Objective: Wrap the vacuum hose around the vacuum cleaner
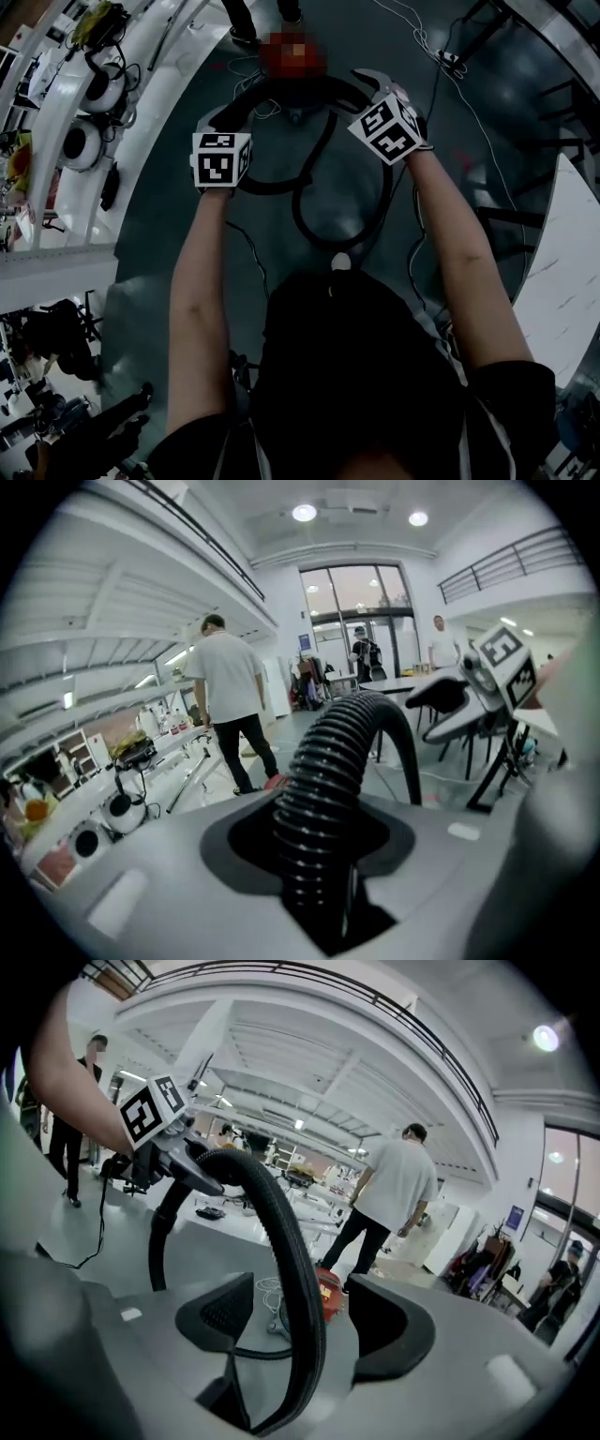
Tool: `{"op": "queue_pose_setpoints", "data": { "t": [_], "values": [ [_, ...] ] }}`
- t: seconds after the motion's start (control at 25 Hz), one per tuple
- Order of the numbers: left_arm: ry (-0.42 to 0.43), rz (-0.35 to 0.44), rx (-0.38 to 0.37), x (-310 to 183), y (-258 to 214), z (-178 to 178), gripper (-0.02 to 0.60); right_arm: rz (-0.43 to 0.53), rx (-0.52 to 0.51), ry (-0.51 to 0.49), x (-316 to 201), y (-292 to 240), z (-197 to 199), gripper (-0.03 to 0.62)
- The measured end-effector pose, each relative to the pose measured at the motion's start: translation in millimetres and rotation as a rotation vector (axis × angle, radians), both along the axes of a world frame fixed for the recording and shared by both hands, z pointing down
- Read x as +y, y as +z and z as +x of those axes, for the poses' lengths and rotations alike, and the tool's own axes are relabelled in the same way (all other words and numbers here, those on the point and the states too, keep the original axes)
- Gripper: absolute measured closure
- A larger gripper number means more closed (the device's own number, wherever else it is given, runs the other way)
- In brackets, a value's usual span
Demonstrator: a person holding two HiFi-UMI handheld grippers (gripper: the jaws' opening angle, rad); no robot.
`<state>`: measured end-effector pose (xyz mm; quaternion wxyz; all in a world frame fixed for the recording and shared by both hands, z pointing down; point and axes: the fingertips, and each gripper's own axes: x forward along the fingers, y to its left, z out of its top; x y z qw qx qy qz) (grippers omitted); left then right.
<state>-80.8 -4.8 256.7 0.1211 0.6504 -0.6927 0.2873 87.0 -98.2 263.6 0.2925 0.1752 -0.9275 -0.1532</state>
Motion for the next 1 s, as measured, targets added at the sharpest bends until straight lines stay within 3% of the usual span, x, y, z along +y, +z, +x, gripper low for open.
{"op": "queue_pose_setpoints", "data": {
  "t": [0.28, 0.48, 0.64, 0.84, 1.0],
  "values": [
    [-0.090, 0.161, 0.173, 1.1, -15.1, -23.2, 0.419, -0.062, 0.043, 0.120, -25.0, 42.2, 25.8, 0.273],
    [-0.049, 0.344, 0.271, -0.3, -38.4, -34.5, 0.425, -0.034, 0.042, 0.200, -50.9, 42.0, 20.6, 0.272],
    [0.037, 0.447, 0.264, -3.9, -67.0, -43.1, 0.431, 0.008, 0.029, 0.219, -69.3, 22.4, 3.5, 0.265],
    [0.083, 0.486, 0.253, -14.8, -84.5, -62.8, 0.436, 0.016, 0.029, 0.212, -89.9, 8.8, -28.8, 0.253],
    [0.176, 0.534, 0.265, -15.2, -101.9, -65.4, 0.437, 0.001, 0.041, 0.221, -102.5, 12.1, -50.4, 0.250]
  ]
}}
